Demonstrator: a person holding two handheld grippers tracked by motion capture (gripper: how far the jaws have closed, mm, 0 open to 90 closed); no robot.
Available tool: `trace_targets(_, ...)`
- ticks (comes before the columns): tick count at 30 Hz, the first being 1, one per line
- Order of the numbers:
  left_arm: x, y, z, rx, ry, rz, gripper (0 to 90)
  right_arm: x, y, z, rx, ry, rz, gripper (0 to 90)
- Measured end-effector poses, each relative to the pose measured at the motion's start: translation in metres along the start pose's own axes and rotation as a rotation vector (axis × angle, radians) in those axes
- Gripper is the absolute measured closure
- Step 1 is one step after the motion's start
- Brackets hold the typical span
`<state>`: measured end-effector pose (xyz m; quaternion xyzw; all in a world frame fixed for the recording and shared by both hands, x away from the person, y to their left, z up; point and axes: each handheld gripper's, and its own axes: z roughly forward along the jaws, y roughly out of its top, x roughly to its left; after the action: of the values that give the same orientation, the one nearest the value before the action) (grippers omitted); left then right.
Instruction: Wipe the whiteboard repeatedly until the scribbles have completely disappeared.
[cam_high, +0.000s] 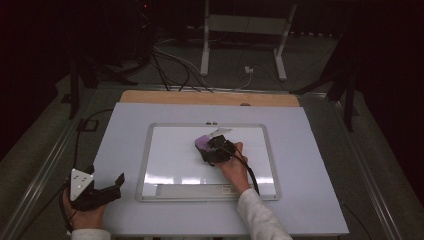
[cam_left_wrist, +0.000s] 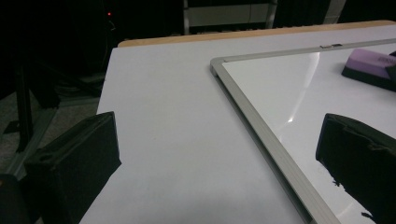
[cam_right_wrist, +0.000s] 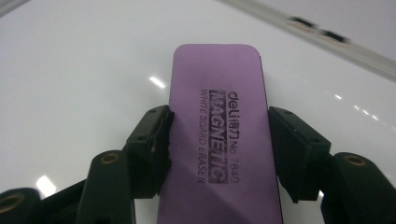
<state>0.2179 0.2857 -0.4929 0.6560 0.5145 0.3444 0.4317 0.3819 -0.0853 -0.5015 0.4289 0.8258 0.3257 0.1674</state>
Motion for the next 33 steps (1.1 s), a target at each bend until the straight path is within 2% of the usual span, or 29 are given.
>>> trace_targets(3,-0.001,0.000,0.001,0.002,-0.001,0.003,0.5,0.002,0.000,0.000,-0.004,-0.026,0.012,41.4)
trace_targets(5,-0.001,0.000,0.001,0.005,-0.003,0.005,0.4,0.006,-0.001,0.000,-0.005,0.000,0.013,41.4)
trace_targets(12,-0.002,0.000,0.001,0.004,-0.001,0.006,0.5,0.034,-0.005,-0.005,0.001,0.094,-0.074,41.4)
trace_targets(14,-0.002,0.000,0.001,0.006,-0.001,0.008,0.5,0.037,-0.004,-0.005,0.007,0.107,-0.089,41.4)
trace_targets(16,-0.002,0.000,0.001,0.006,0.000,0.007,0.5,0.034,-0.004,-0.005,0.006,0.122,-0.076,41.4)
trace_targets(17,-0.001,0.000,0.001,0.005,-0.001,0.006,0.5,0.033,-0.003,-0.004,0.004,0.117,-0.065,41.4)
trace_targets(19,-0.001,0.000,0.001,0.004,-0.001,0.004,0.5,0.028,-0.003,-0.002,-0.004,0.071,-0.051,41.4)
trace_targets(25,-0.001,0.000,0.001,0.003,0.000,0.004,0.5,0.007,-0.001,-0.001,-0.007,-0.028,0.042,41.3)
trace_targets(29,0.000,0.000,0.001,0.003,0.002,0.002,0.5,-0.002,-0.002,-0.001,-0.005,-0.061,0.074,41.3)
trace_targets(33,0.000,0.000,0.001,0.004,0.001,0.003,0.5,-0.006,-0.003,-0.002,-0.001,-0.076,0.087,41.3)
